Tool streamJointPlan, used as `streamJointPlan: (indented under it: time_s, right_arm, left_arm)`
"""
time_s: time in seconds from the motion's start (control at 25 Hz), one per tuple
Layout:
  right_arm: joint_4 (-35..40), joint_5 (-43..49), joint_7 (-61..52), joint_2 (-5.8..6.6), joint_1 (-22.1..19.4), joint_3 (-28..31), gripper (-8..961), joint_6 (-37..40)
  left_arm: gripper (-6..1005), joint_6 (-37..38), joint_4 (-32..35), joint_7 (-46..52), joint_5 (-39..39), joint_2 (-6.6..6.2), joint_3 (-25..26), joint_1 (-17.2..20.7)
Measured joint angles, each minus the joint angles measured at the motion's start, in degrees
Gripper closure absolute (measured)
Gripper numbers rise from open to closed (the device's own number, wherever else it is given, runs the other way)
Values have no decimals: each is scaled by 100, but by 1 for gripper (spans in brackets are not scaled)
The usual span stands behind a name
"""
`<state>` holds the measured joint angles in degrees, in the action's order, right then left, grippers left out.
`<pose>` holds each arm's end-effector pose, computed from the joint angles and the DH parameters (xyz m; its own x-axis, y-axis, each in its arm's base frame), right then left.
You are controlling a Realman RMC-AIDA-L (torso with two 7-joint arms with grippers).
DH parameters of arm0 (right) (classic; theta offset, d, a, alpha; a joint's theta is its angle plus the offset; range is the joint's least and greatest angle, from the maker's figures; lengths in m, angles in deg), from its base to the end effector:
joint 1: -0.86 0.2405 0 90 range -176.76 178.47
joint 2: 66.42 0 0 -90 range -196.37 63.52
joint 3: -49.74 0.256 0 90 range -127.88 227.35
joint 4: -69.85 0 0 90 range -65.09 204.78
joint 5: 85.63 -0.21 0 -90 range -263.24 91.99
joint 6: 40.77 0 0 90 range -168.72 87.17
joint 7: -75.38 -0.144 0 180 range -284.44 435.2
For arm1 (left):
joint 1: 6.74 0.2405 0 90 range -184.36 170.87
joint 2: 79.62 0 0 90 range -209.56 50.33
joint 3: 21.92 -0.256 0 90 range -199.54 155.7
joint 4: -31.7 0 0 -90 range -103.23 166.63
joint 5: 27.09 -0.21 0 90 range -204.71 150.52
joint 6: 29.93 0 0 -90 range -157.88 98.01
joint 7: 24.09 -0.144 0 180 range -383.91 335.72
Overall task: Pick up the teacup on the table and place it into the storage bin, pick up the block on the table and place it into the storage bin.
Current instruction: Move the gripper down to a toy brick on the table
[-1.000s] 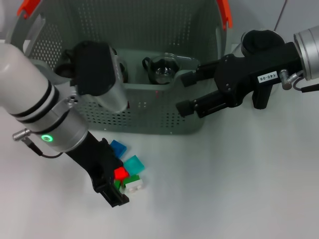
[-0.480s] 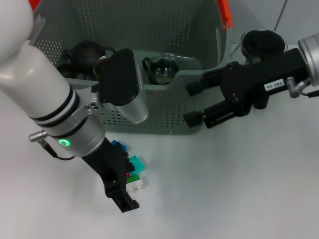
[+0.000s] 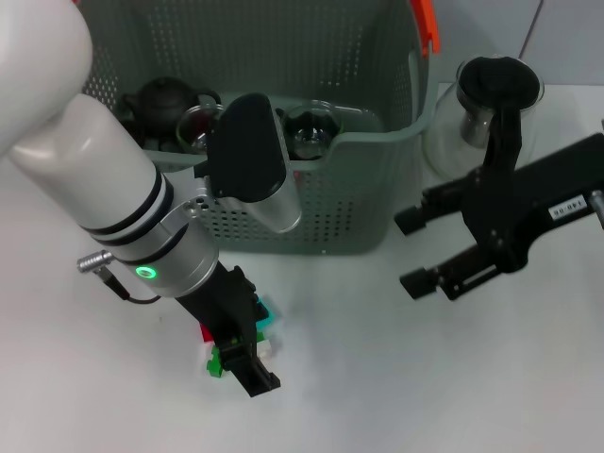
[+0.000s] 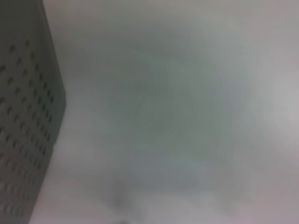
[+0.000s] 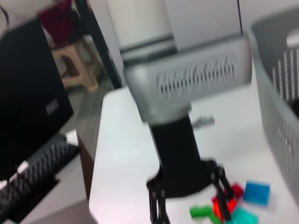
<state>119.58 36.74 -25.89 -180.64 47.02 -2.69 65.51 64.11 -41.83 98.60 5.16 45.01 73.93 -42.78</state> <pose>0.1565 0.3591 0.0283 0.9512 -0.2672 -0.1541 -0.2443 -0.9577 0.1524 -0.1613 0.3204 -0.0529 0.8848 0.2295 -0.4056 0.2122 -0.9733 -0.0878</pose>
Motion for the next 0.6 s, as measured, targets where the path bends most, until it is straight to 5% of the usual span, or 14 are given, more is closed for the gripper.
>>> streamJointPlan:
  time_s: [0.6]
  right_arm:
    - [-122, 459, 207, -101, 14, -72, 37, 102]
  left_arm:
    - [98, -284, 33, 308, 48, 4, -495, 39]
